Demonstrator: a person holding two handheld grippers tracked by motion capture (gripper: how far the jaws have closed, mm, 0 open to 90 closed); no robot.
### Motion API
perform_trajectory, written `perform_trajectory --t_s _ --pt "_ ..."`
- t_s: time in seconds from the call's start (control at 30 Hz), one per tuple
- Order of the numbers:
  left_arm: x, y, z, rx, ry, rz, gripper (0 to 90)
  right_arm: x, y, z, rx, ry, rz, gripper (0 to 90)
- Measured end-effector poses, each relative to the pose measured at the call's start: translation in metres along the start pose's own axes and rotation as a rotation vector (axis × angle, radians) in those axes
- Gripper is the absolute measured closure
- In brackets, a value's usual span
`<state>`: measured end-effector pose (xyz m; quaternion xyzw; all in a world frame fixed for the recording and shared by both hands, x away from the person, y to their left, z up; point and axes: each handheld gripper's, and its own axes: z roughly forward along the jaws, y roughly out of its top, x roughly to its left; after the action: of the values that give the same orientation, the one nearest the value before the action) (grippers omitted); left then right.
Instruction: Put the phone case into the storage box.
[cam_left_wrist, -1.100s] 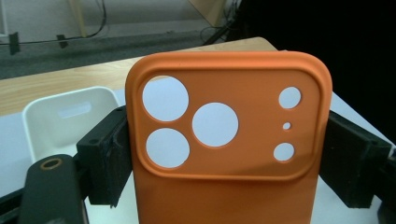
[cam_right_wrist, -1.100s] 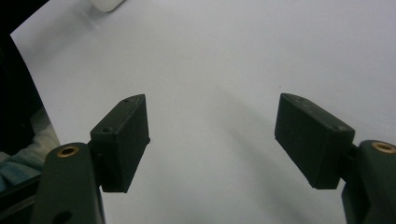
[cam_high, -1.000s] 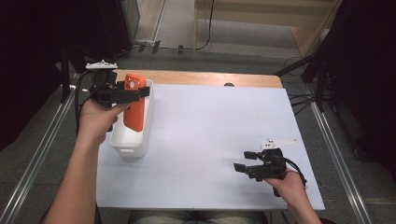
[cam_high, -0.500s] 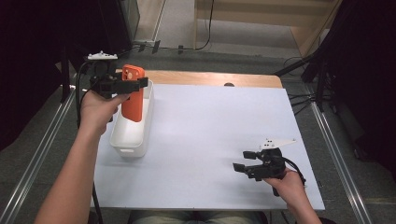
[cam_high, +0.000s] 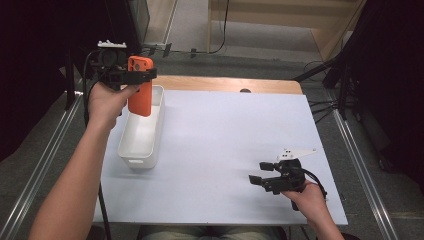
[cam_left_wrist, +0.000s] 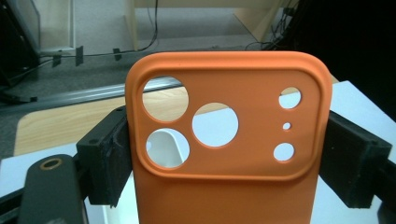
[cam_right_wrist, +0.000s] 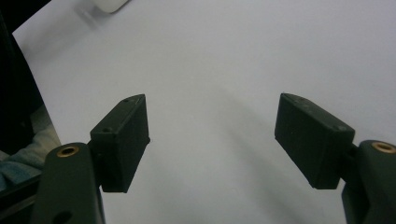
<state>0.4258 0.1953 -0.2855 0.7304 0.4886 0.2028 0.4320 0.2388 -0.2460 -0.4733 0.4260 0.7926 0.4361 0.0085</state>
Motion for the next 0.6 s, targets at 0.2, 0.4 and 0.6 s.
perform_trajectory --t_s 0.2,0.4,0.6 --pt "0.005 0.012 0.007 -0.034 0.024 -0.024 15.4 0.001 0.000 -0.001 -0.009 0.003 -0.009 25.1" --pt "0.008 0.018 0.016 -0.040 0.031 -0.012 15.3 0.002 -0.002 -0.002 -0.011 0.005 0.003 25.1" --pt "0.014 0.024 0.032 -0.076 0.076 -0.039 15.4 0.003 -0.003 -0.006 -0.023 -0.007 0.003 25.1"
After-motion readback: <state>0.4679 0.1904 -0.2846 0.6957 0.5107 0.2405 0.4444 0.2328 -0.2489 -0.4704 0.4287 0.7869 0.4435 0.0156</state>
